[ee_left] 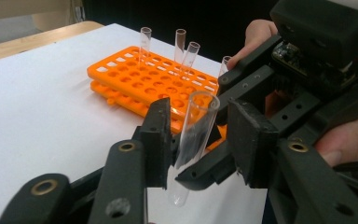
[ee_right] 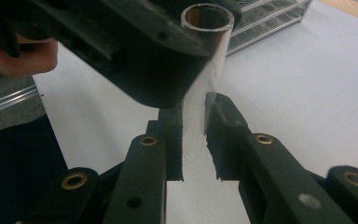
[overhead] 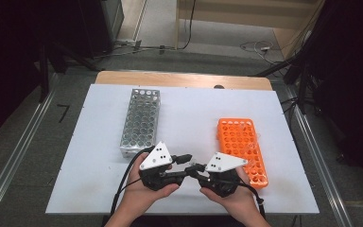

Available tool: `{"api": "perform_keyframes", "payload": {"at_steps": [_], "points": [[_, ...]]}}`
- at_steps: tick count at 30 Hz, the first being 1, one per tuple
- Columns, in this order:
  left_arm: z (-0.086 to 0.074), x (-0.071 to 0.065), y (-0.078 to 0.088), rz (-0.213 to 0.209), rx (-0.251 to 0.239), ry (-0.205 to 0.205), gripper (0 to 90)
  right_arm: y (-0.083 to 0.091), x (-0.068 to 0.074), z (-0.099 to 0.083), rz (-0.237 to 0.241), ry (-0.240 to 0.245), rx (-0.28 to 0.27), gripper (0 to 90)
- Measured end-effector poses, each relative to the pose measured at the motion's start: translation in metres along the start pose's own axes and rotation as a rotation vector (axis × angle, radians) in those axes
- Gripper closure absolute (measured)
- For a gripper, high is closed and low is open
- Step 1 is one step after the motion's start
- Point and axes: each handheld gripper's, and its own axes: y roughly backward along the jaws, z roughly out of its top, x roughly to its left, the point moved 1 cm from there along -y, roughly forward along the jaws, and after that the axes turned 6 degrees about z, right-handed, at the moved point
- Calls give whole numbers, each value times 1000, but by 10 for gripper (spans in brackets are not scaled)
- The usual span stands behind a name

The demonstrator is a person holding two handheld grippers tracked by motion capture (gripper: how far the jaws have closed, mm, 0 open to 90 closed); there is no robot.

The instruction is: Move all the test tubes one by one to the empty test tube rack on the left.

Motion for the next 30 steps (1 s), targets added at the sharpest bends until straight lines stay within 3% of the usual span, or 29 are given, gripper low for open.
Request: {"api": "perform_keyframes", "payload": {"at_steps": [7, 24, 30], "points": [[0, -2, -1, 16, 11, -8, 717, -2, 4, 1, 3, 12, 3, 738], [0, -3, 0, 53, 20, -18, 761, -3, 3, 0, 9, 8, -8, 737], [1, -3, 1, 43, 13, -16, 764, -2, 1, -1, 33, 9, -18, 721]]}}
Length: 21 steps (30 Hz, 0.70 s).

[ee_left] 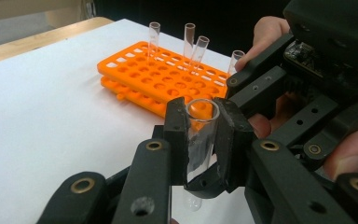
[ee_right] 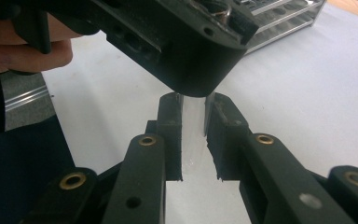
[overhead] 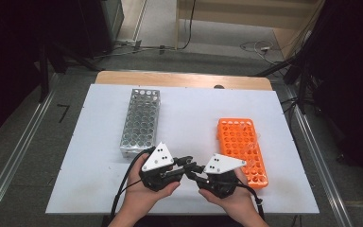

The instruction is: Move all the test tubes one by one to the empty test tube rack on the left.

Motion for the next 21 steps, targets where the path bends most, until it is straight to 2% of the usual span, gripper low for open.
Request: {"api": "perform_keyframes", "payload": {"at_steps": [2, 3, 5, 7, 9, 11, 16, 19, 21], "points": [[0, 0, 1, 3, -2, -3, 764, 1, -1, 0, 17, 1, 1, 641], [1, 1, 2, 6, -5, -5, 764, 1, -1, 0, 17, 1, 1, 641], [2, 3, 4, 7, -8, -1, 764, 2, -1, -1, 29, 15, 4, 581], [3, 6, 6, 17, -17, 9, 764, 5, -2, -1, 35, 9, -12, 476], [3, 7, 8, 23, -17, 11, 764, 6, -3, -1, 40, 6, -19, 447], [4, 10, 10, 34, -23, 21, 764, 12, -6, -1, 48, -3, -39, 340], [5, 17, 15, 52, -23, 30, 764, 24, -11, -1, 20, -7, -67, 174], [6, 21, 18, 65, -20, 34, 764, 34, -19, -1, 10, -35, -93, 77], [7, 25, 20, 71, -29, 41, 764, 42, -24, -2, 2, -37, -103, 61]]}}
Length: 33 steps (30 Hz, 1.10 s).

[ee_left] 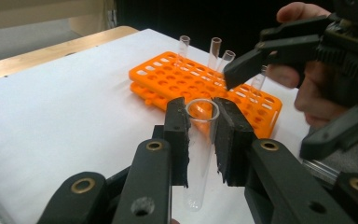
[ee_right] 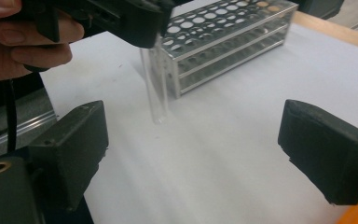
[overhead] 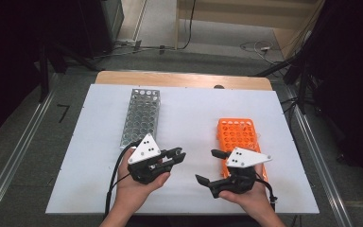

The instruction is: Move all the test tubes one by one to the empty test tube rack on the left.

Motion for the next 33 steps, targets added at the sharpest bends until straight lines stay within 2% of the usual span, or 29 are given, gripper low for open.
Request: {"api": "perform_keyframes", "payload": {"at_steps": [5, 10, 14, 19, 23, 33], "points": [[3, 9, 3, 21, -1, -1, 764, 23, -13, -2, -19, -27, -37, 2], [8, 19, 4, 42, 3, -1, 764, 44, -25, -10, -43, -43, -67, 0], [15, 28, 7, 76, -8, 0, 764, 57, -32, -22, -64, -64, -78, 0], [25, 42, 5, 113, -25, 8, 764, 71, -39, -39, -95, -100, -90, 0], [32, 52, 0, 127, -21, 5, 764, 79, -42, -47, -120, -109, -99, 0], [48, 87, -11, 168, -44, 35, 764, 95, -57, -67, -128, -143, -140, 0]]}}
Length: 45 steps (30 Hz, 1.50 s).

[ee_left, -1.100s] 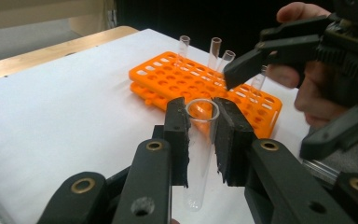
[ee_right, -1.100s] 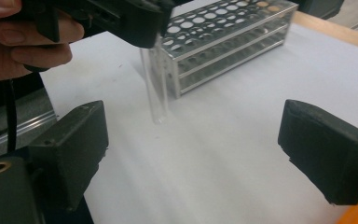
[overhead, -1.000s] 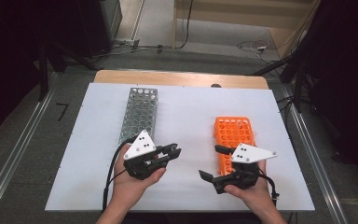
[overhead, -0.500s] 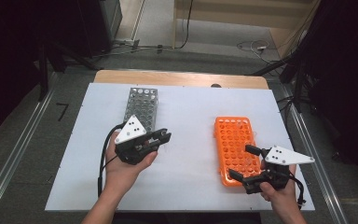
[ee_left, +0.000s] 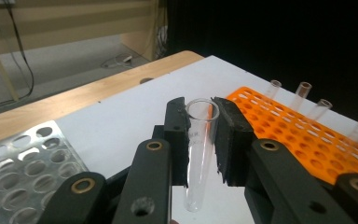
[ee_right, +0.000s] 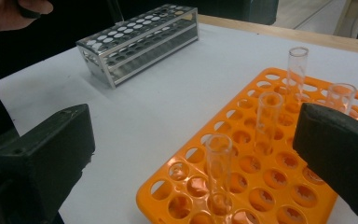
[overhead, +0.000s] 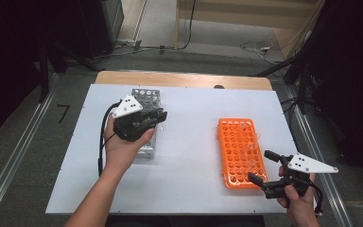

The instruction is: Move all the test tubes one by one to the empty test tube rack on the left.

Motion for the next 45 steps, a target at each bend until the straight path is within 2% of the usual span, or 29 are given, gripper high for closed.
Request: {"api": "perform_keyframes", "payload": {"at_steps": [5, 10, 18, 26, 28, 31, 36, 45], "points": [[6, 14, -11, 20, -4, 1, 764, 4, -7, -5, -10, -14, -1, 0], [9, 31, -22, 63, -8, -10, 764, 6, -10, -7, -2, -8, -11, 0], [14, 61, -37, 99, -18, 40, 764, 6, -10, -9, -10, -7, -8, 0], [21, 83, -58, 157, -33, 58, 764, 3, -10, -11, -16, 4, 12, 0], [23, 88, -64, 175, -30, 54, 764, 3, -9, -11, -21, 9, 16, 0], [24, 96, -72, 194, -34, 74, 764, 3, -9, -11, -22, 11, 13, 0], [25, 104, -85, 227, -29, 81, 764, 4, -9, -11, -21, 9, 12, 0], [20, 118, -102, 253, -13, 129, 764, 6, -10, -12, -21, -4, 4, 0]]}}
